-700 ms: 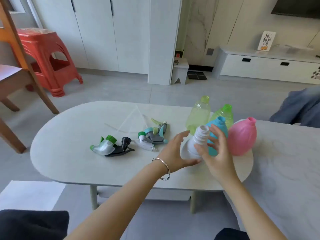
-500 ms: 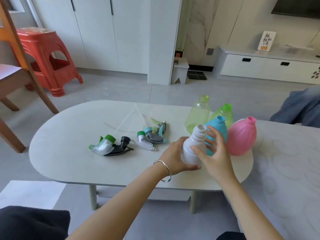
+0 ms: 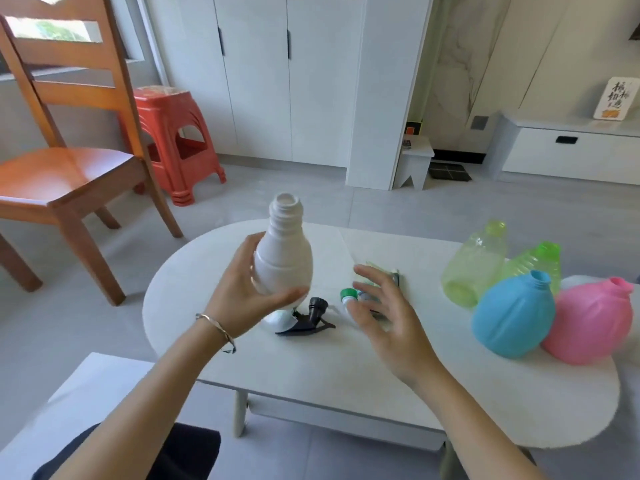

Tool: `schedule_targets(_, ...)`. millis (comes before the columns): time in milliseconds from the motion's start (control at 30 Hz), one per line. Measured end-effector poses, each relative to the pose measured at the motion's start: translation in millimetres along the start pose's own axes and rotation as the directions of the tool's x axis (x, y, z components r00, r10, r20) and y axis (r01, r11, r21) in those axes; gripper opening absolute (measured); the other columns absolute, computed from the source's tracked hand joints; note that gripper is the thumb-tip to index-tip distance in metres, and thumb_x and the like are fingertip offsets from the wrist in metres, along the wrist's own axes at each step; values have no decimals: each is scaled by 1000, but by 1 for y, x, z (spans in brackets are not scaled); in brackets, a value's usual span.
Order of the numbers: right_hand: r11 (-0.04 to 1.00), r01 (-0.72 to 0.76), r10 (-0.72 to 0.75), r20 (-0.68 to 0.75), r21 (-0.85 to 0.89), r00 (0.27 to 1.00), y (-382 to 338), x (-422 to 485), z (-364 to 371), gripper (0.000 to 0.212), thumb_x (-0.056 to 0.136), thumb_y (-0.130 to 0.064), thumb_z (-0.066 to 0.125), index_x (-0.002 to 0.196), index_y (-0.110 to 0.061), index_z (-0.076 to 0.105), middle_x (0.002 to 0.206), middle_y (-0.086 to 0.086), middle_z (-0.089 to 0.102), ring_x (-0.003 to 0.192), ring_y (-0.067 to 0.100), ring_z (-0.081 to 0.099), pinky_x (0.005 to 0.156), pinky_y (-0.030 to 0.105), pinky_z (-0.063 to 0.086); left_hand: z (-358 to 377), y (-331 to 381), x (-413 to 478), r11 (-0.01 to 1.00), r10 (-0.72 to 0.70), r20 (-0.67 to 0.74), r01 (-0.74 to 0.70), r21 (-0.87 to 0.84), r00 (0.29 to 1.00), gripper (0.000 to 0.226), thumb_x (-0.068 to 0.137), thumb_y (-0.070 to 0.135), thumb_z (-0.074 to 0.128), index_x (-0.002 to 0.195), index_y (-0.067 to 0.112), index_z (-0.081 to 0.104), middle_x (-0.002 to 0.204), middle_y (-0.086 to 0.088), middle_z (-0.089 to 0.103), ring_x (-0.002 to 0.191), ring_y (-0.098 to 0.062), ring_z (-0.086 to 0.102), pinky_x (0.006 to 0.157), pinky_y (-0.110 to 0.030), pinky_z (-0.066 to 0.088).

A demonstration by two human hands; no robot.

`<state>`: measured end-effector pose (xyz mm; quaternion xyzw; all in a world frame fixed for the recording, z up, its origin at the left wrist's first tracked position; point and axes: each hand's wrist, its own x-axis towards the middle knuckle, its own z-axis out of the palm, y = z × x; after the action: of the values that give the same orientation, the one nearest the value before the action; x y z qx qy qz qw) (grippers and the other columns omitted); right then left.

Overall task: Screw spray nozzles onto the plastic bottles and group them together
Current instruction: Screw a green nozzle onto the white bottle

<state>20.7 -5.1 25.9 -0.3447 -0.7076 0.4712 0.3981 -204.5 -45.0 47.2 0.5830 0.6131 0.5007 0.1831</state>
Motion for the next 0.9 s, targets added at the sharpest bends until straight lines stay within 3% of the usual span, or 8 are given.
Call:
schedule_targets(133,987,40,-18,140,-157,990,9,16,32,48,82,-36,69,125,-39,49,130,-26,48,123,-8,43,99,9,34,-44,-28,-4,997,-75,-124,72,-25,989,77,53,49,86,117,38,45,106,16,61,92,7,59,68,-3,44)
schedule_targets(267,902,164,-63,253,-400,965,19,29,51,56,78,-50,67,130,-42,46,135,-33,40,127,-13,34,100,6,25,-62,-50,-11,992,-124,-165,120,-35,978,78,48,56,78,116,38,44,105,17,59,91,8,58,69,-9,47)
schedule_targets(433,711,343,-134,360,-614,923,26,41,81,60,78,-51,64,134,-33,48,145,-16,39,131,7,35,103,10,10,-70,-61,-12,992,-125,-154,123,-22,980,82,48,56,78,119,32,44,104,14,59,87,8,57,67,-7,46)
schedule_targets(567,592,375,-98,398,-713,912,29,51,98,61,83,-51,56,138,-28,43,148,-7,37,136,16,30,107,26,18,-72,-68,-12,992,-122,-152,126,20,981,83,50,52,81,121,33,44,107,16,57,93,4,56,70,-16,49)
schedule_targets(667,531,379,-54,416,-758,908,32,57,102,56,88,-45,52,140,-26,40,147,-5,37,135,15,29,105,29,22,-73,-72,-10,993,-102,-157,109,39,982,80,53,45,83,122,32,45,111,20,54,97,9,52,69,-6,45)
schedule_targets(800,552,387,-67,424,-739,903,32,57,108,51,90,-36,53,139,-26,40,139,-6,42,130,14,33,101,24,25,-74,-71,-11,993,-114,-166,118,15,979,80,51,46,83,120,32,45,107,21,54,94,13,51,66,-4,45)
schedule_targets(900,632,401,-192,368,-662,910,23,55,103,45,90,-34,56,133,-26,48,131,-8,49,125,12,38,100,18,28,-76,-65,-12,992,-127,-186,128,-7,974,80,47,55,79,117,41,43,104,19,56,90,12,54,62,-7,47)
